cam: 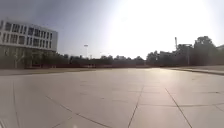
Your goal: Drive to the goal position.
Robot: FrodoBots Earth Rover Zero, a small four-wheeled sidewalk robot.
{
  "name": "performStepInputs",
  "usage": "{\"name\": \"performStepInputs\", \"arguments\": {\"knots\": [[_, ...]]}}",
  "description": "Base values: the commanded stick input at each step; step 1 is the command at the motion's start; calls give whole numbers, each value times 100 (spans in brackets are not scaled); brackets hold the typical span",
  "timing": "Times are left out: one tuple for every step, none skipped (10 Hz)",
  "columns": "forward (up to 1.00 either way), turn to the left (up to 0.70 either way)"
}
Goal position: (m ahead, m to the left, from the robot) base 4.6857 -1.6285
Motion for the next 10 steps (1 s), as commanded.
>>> {"name": "performStepInputs", "arguments": {"knots": [[7,1],[7,1],[6,0],[7,1],[7,0],[7,0],[7,1],[7,1],[7,1],[7,1]]}}
